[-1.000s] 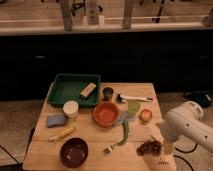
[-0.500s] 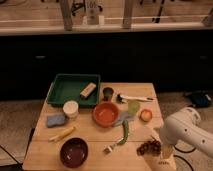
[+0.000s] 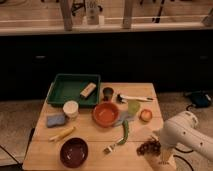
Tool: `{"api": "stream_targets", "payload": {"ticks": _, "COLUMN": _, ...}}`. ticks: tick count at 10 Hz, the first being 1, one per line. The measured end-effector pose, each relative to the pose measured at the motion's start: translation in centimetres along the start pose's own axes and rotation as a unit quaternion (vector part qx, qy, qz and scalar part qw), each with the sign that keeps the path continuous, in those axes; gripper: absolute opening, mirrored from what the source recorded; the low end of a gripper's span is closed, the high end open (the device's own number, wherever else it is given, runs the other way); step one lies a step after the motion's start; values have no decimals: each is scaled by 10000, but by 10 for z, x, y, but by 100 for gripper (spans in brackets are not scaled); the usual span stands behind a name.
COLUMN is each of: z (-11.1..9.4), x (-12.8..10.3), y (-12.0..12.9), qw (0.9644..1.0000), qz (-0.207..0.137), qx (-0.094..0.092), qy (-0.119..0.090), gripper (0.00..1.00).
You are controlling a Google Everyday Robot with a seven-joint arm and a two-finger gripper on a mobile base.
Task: Place grapes in red bowl
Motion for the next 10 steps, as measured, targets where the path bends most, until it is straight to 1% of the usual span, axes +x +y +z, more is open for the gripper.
{"api": "stream_targets", "payload": {"ticks": 3, "z": 11, "x": 1, "y": 0, "qw": 10000, "qz": -23, "qx": -30, "qy": -29, "gripper": 80}}
{"api": "stream_targets", "payload": {"ticks": 10, "z": 24, "x": 0, "y": 0, "qw": 9999, "qz": -54, "qx": -67, "qy": -88, "gripper": 80}}
